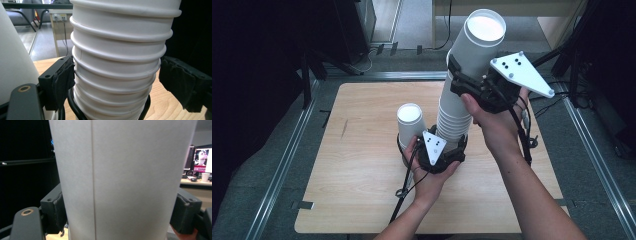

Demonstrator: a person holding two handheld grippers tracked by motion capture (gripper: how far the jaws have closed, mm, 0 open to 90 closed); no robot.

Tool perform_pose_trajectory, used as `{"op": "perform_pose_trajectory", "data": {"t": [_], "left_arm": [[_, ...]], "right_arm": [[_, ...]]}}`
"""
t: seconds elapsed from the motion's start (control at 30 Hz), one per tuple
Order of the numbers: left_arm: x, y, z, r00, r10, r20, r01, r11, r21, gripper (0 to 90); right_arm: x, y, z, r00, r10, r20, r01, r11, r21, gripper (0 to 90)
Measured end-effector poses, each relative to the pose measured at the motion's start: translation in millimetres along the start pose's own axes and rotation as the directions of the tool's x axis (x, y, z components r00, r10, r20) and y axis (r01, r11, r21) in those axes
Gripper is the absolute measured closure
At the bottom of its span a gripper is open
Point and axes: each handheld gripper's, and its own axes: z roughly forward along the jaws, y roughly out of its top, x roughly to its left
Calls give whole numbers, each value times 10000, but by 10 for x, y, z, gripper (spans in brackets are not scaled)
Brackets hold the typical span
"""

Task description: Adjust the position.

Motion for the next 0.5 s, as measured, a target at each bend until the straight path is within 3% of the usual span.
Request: {"op": "perform_pose_trajectory", "data": {"t": [0.23,0.5], "left_arm": [[2,0,-4,10000,-24,19,24,10000,22,139],[6,2,-9,10000,-70,53,70,10000,60,142]], "right_arm": [[-49,152,-72,9997,-131,229,135,9998,-157,179],[-207,225,-222,9976,-195,666,216,9993,-312,180]]}}
